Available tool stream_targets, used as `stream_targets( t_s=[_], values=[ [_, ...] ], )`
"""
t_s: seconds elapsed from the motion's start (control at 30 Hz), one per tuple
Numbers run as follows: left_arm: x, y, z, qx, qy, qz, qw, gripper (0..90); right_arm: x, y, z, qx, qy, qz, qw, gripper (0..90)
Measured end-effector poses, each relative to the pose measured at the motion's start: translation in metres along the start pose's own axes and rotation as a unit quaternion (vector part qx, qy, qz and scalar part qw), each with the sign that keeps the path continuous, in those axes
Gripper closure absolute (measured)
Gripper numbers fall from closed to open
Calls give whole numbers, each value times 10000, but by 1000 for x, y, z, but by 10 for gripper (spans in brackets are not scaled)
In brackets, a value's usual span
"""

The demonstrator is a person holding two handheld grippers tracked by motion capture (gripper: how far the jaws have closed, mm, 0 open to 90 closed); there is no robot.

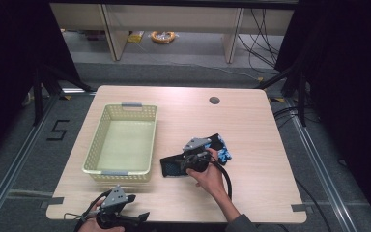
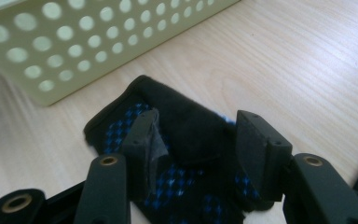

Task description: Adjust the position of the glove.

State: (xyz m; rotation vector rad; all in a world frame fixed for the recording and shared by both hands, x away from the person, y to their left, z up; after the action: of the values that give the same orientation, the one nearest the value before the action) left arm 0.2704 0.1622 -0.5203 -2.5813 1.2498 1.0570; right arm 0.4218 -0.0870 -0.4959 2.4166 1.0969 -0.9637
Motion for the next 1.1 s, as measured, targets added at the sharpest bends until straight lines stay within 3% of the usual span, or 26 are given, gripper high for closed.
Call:
stream_targets(
  t_s=[0.1,0.13,0.17,0.2,0.23,0.33,0.37,0.4,0.43,0.47,0.5,0.53,0.57,0.63,0.73,0.77,0.83,0.87,0.9,0.93,1.0,1.07,1.1],
  values=[
    [0,1,0,-92,-30,37,9999,200,6,3,-6,34,-86,-27,10000,510],
    [-1,0,0,-24,-90,36,9999,200,9,3,-6,147,23,-9,9999,511],
    [0,0,0,-36,-82,31,10000,200,10,5,-7,157,-90,-106,9998,514],
    [-1,0,0,-14,-104,19,9999,200,15,5,-6,152,-30,-136,9998,517],
    [0,-1,1,29,-76,-73,9999,200,16,6,-6,121,-187,-132,9997,517],
    [-2,-2,0,146,-112,-9,9998,200,26,5,0,76,-411,-48,9991,531],
    [-3,-2,0,157,-148,11,9998,200,28,5,2,53,-632,-49,9980,543],
    [-3,-2,0,149,-138,7,9998,200,32,5,4,-50,-630,-56,9980,548],
    [-1,1,0,32,-32,52,10000,200,32,6,5,5,-566,-58,9984,558],
    [0,2,0,-19,35,52,10000,200,30,3,6,266,-589,22,9979,572],
    [-1,0,0,107,-46,-4,9999,201,28,4,6,223,-640,30,9977,592],
    [0,4,0,-99,64,42,9999,202,29,5,7,178,-567,17,9982,625],
    [1,4,1,-104,75,53,9999,202,29,7,7,101,-542,-39,9985,645],
    [0,2,0,36,30,31,10000,203,29,9,9,116,-420,-50,9990,687],
    [0,2,0,39,2,32,10000,205,29,9,10,234,-298,-113,9992,722],
    [0,2,0,43,8,30,10000,205,28,11,10,97,-300,-105,9994,747],
    [0,3,0,20,78,52,10000,205,28,10,11,272,-185,-193,9993,796],
    [0,3,0,21,78,55,10000,206,28,10,11,217,-146,-194,9995,816],
    [0,3,0,-4,102,63,9999,206,25,10,11,169,-244,-206,9993,823],
    [-1,1,0,121,-29,-11,9999,206,24,8,10,172,-258,-231,9993,829],
    [-2,1,0,135,-50,27,9999,206,22,6,9,121,-161,-282,9994,834],
    [-1,4,0,-97,65,58,9999,206,16,2,8,238,-169,-312,9991,835],
    [-3,2,-1,58,4,54,10000,206,13,3,8,135,-152,-318,9993,835]
  ],
)
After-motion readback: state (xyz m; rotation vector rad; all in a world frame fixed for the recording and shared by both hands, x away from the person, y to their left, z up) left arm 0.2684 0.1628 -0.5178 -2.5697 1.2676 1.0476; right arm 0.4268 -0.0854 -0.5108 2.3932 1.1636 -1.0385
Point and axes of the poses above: each handheld gripper's, and its own axes: x roughly forward along the jaws, z roughly out of its underside, y roughly to its right, the point moved 2 cm from there along x, roughly forward along the jaws
